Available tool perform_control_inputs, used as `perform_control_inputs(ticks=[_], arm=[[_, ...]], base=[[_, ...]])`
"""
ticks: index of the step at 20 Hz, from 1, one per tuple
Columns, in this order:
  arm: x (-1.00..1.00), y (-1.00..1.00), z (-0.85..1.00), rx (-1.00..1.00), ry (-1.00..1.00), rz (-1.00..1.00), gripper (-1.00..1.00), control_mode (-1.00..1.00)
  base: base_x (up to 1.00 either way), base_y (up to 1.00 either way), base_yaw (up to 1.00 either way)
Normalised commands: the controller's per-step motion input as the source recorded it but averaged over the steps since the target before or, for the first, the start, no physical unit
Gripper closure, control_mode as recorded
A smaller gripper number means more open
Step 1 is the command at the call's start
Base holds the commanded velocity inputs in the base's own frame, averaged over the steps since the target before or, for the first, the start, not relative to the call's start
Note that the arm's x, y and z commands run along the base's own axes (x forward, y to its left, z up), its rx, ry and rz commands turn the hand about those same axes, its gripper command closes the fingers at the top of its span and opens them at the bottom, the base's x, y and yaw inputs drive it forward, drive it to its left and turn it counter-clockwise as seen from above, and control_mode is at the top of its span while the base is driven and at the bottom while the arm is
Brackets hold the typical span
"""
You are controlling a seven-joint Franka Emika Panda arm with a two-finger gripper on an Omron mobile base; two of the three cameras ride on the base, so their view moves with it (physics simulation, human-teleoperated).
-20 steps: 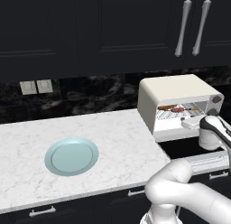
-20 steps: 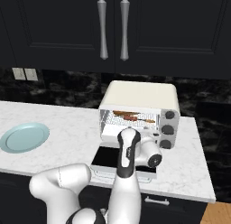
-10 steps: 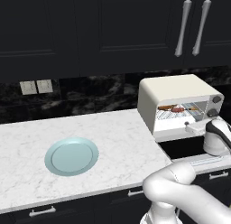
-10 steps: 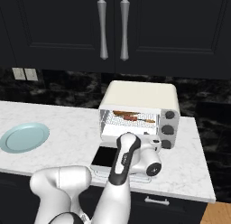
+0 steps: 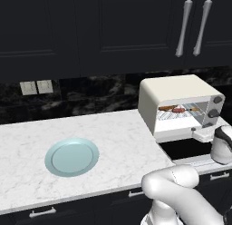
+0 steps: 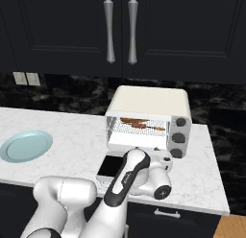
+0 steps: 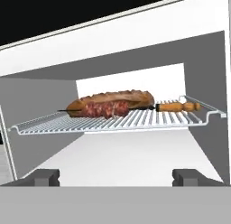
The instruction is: Pick up the kebab skewer and baguette bread, and place them inside the toaster oven. Close the toaster oven door and start by setting the timer.
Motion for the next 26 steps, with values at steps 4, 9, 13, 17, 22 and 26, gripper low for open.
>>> perform_control_inputs(ticks=[4, 9, 13, 17, 22, 26], arm=[[-0.86, -0.79, -0.03, 0.00, 0.00, 0.13, -1.00, -1.00], [-0.76, -0.26, -0.33, 0.00, 0.00, 0.05, -1.00, -1.00], [-0.69, -0.01, -0.55, 0.00, 0.00, 0.00, -1.00, -1.00], [-0.57, 0.00, -0.48, 0.00, 0.00, 0.00, -1.00, -1.00], [-0.43, 0.00, -0.33, 0.00, 0.00, 0.00, -1.00, -1.00], [-0.36, -0.01, -0.37, 0.00, 0.00, 0.00, -1.00, -1.00]], base=[[0.00, 0.00, 0.00], [0.00, 0.00, 0.00], [0.00, 0.00, 0.00], [0.00, 0.00, 0.00], [0.00, 0.00, 0.00], [0.00, 0.00, 0.00]])
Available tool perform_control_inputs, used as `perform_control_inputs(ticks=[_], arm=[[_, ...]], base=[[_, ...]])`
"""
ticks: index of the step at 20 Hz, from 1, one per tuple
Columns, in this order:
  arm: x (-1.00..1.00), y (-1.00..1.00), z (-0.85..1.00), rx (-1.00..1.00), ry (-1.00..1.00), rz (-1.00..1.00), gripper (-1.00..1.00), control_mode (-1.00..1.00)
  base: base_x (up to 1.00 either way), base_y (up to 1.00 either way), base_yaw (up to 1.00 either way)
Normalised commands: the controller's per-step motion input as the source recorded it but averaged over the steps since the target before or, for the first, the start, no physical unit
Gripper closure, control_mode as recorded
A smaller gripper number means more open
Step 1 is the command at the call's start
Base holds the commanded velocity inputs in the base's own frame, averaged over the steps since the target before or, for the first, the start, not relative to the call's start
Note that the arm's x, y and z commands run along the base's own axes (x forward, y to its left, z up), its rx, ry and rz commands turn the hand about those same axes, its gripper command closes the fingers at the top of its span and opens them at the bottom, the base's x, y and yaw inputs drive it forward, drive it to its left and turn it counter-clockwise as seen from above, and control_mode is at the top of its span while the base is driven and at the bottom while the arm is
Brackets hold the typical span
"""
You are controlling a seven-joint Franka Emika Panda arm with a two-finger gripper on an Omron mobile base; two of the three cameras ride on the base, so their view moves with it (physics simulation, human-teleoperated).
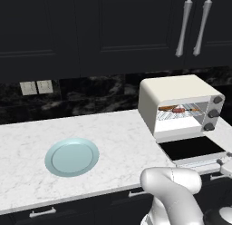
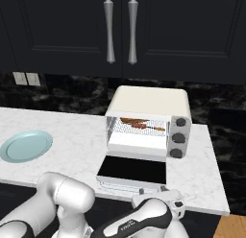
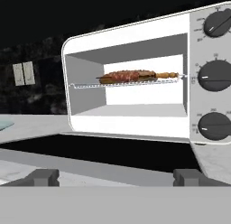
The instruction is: Pick up the kebab skewer and baguette bread, and place them inside the toaster oven. Close the toaster oven door and start by setting the timer.
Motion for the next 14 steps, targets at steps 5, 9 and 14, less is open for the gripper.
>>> perform_control_inputs(ticks=[5, 9, 14], arm=[[-0.31, -0.01, -0.30, 0.00, 0.00, -0.04, -1.00, -1.00], [-0.34, 0.00, -0.31, 0.00, 0.00, -0.08, -1.00, -1.00], [-0.23, 0.00, -0.32, 0.00, 0.00, -0.11, -1.00, -1.00]], base=[[0.00, 0.00, 0.00], [0.00, 0.00, 0.00], [0.00, 0.00, 0.00]])
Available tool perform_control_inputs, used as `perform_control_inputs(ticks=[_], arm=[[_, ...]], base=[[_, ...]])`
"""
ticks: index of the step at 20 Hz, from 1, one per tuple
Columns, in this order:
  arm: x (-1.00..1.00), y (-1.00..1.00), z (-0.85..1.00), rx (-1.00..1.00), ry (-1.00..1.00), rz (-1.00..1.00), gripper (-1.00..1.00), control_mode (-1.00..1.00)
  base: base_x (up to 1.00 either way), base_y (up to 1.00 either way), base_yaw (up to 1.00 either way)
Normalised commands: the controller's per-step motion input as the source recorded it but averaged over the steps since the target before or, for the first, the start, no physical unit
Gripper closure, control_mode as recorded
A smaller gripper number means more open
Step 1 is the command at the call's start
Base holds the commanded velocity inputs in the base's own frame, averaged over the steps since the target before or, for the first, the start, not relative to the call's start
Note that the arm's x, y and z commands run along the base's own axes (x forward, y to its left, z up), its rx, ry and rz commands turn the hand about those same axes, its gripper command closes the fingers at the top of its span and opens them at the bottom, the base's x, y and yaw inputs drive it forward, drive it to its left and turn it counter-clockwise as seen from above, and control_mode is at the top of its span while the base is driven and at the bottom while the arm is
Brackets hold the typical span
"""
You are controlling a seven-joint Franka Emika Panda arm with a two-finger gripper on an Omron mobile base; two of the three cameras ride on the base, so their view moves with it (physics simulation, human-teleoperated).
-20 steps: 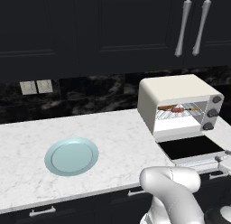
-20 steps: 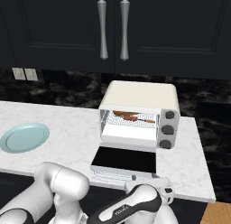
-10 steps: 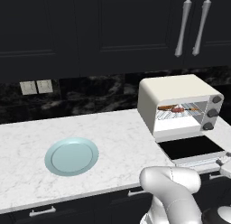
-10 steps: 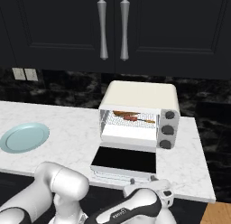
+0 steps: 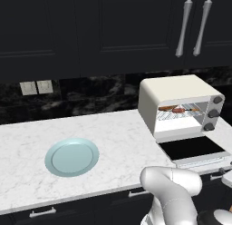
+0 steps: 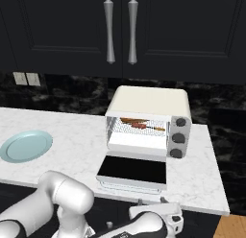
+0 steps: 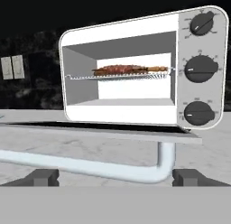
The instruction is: Pick up the kebab skewer and baguette bread, and place them inside the toaster oven. Close the toaster oven door and start by setting the timer.
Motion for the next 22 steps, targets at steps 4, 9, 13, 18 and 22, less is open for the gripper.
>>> perform_control_inputs(ticks=[4, 9, 13, 18, 22], arm=[[-0.03, -0.11, -0.26, 0.00, 0.00, -0.02, -1.00, -1.00], [0.01, -0.09, -0.20, 0.00, 0.00, 0.00, -1.00, -1.00], [0.09, -0.06, -0.08, 0.00, 0.00, 0.00, -1.00, -1.00], [0.19, -0.02, 0.01, 0.02, 0.00, 0.00, -1.00, -1.00], [0.19, 0.00, 0.00, 0.00, 0.00, 0.00, -1.00, -1.00]], base=[[0.00, 0.00, 0.00], [0.00, 0.00, 0.00], [0.00, 0.00, 0.00], [0.00, 0.00, 0.00], [0.00, 0.00, 0.00]])
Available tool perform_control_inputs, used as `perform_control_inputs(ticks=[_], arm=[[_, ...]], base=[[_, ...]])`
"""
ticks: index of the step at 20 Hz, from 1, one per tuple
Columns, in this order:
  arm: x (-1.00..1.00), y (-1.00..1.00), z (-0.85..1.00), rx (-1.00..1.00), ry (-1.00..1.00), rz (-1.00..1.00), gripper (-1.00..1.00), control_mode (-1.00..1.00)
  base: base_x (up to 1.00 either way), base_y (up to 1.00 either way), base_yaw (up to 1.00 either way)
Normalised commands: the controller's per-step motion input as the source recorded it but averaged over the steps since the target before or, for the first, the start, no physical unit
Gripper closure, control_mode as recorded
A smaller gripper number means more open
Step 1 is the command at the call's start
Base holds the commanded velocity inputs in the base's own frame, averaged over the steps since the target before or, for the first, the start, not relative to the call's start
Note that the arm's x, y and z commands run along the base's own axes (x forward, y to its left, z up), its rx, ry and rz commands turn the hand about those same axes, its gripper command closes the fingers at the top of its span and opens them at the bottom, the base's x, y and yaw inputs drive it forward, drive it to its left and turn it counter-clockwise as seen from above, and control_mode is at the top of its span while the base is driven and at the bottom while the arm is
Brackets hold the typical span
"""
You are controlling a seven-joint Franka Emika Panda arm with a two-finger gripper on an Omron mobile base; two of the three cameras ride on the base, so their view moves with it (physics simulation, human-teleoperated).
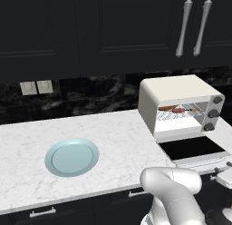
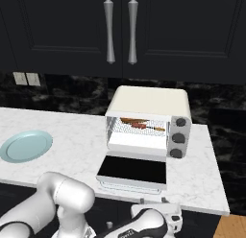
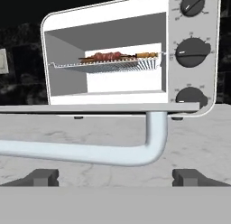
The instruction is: Pick up the kebab skewer and baguette bread, and place them inside the toaster oven. Close the toaster oven door and start by setting the timer.
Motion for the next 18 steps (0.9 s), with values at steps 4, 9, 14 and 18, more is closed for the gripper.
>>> perform_control_inputs(ticks=[4, 9, 14, 18], arm=[[0.22, 0.00, -0.07, 0.00, 0.00, 0.00, -1.00, -1.00], [0.20, 0.00, -0.18, 0.00, 0.03, 0.00, -1.00, -1.00], [0.15, 0.00, -0.20, 0.00, 0.02, 0.00, -1.00, -1.00], [0.20, 0.00, -0.09, 0.00, 0.00, 0.00, -1.00, -1.00]], base=[[0.00, 0.00, 0.00], [0.00, 0.00, 0.00], [0.00, 0.00, 0.00], [0.00, 0.00, 0.00]])
